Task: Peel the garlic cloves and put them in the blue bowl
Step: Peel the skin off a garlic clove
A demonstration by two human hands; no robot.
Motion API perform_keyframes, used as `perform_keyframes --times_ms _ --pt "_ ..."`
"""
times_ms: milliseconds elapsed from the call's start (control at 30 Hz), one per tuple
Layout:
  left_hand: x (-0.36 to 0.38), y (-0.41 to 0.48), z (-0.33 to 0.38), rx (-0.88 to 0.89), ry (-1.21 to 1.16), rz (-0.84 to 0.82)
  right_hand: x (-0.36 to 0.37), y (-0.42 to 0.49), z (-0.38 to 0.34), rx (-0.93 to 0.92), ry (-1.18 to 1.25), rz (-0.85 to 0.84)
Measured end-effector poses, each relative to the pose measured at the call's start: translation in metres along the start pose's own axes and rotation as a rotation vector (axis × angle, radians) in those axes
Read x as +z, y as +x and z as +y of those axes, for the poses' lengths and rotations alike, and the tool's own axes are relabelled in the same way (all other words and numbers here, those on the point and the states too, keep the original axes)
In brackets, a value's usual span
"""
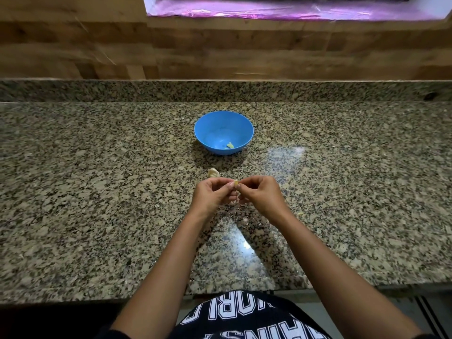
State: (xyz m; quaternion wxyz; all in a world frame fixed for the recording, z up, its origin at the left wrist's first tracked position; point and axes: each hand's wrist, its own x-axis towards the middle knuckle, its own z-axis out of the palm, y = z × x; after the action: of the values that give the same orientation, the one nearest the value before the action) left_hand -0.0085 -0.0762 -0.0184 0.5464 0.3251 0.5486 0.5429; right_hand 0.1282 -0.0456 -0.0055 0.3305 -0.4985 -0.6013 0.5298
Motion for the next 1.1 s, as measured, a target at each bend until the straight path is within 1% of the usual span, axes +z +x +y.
perform_keyframes --times_ms 100,200,267,367,500,700,833,900,1100 --pt "-0.0007 0.0009 -0.0008 -0.007 -0.01 0.007 0.0013 0.0014 0.0004 -0.046 -0.058 0.035" --pt "-0.0011 0.0005 0.0 -0.015 -0.03 -0.003 0.0023 0.0022 0.0009 -0.058 -0.047 0.051" --pt "-0.0015 0.0002 -0.0003 -0.017 -0.038 -0.012 0.0028 0.0025 0.0011 -0.051 -0.051 0.037" --pt "-0.0024 0.0003 -0.0009 -0.022 -0.053 -0.012 0.0017 0.003 -0.0001 -0.006 0.019 -0.001" --pt "-0.0013 0.0023 -0.0001 -0.007 -0.015 -0.003 0.0007 0.0019 -0.0025 -0.007 0.039 -0.016" --pt "0.0005 0.0032 0.002 0.027 0.015 -0.01 -0.0009 0.0019 -0.0046 -0.051 -0.005 0.03" --pt "0.0008 0.0011 0.0027 0.027 -0.015 -0.02 0.0002 0.0017 -0.006 -0.077 -0.065 0.043" --pt "0.001 0.0008 0.0026 0.02 -0.054 -0.03 0.0009 0.0021 -0.0058 -0.066 -0.058 0.045" --pt "0.002 0.0 0.0042 -0.018 -0.195 -0.041 0.0007 0.0062 -0.0023 0.049 -0.016 0.031"
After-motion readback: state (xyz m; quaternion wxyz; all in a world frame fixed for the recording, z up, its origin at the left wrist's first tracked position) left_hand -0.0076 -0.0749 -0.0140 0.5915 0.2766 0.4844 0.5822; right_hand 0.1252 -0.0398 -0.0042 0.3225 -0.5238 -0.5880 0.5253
